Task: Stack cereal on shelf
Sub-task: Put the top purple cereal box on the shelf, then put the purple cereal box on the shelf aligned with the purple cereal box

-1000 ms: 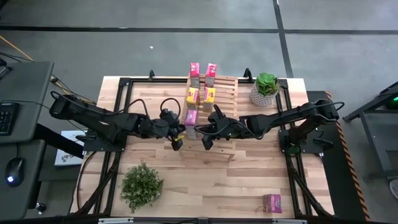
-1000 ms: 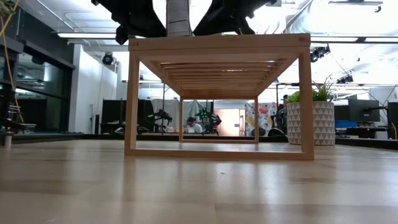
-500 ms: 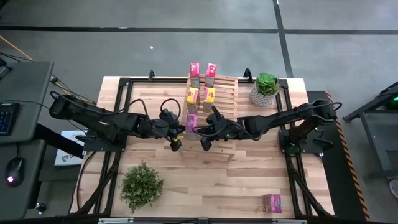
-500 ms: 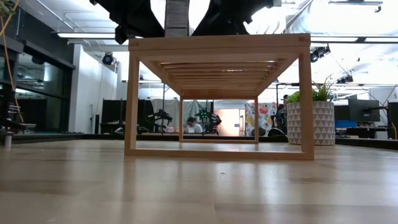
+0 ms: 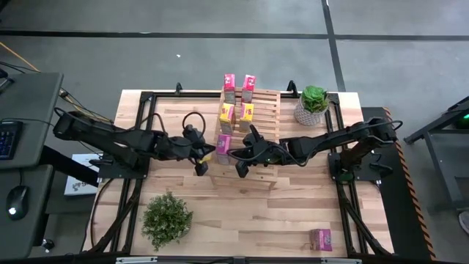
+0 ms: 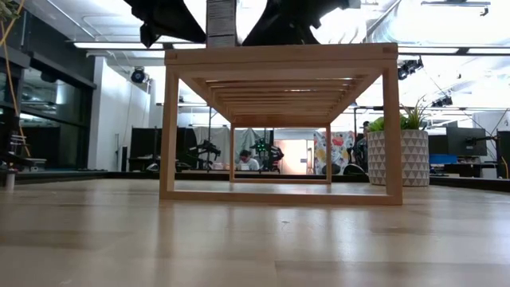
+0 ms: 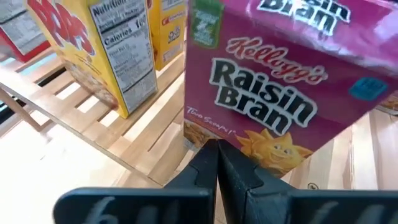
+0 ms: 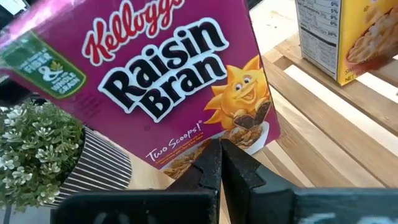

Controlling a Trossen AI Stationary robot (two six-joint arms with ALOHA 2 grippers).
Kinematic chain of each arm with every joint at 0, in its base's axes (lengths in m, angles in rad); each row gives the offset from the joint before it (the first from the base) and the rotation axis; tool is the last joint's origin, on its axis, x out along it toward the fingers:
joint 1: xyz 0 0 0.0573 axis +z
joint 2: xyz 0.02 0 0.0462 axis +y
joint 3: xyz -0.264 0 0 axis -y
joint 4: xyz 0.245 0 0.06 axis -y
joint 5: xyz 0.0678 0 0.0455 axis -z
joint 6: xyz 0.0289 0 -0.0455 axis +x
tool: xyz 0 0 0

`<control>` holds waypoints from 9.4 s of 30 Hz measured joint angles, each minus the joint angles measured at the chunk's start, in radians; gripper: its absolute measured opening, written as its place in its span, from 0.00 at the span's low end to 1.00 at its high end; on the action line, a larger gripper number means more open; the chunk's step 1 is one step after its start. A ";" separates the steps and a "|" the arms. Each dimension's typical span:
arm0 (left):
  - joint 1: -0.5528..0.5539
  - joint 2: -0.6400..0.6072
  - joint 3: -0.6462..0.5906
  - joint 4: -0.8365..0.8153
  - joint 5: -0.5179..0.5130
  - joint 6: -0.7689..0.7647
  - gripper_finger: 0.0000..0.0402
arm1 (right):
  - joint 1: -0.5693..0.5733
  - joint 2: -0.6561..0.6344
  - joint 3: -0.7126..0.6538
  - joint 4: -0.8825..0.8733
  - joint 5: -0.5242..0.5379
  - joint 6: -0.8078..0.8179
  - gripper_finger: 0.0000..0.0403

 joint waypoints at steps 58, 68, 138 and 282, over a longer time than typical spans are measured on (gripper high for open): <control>0.000 -0.289 0.000 -0.204 -0.129 -0.028 0.00 | 0.847 -0.164 0.000 -0.882 -0.524 1.643 0.74; 0.000 -0.289 0.000 -0.197 -0.129 -0.034 0.00 | 0.837 -0.086 0.000 -0.837 -0.517 1.653 0.74; 0.000 -0.290 0.000 -0.162 -0.129 -0.046 0.00 | -0.063 0.138 0.832 -1.306 -0.229 0.172 0.31; 0.000 -0.289 0.000 -0.154 -0.129 -0.080 0.00 | -0.113 -0.321 0.171 -0.514 -0.093 -0.044 0.00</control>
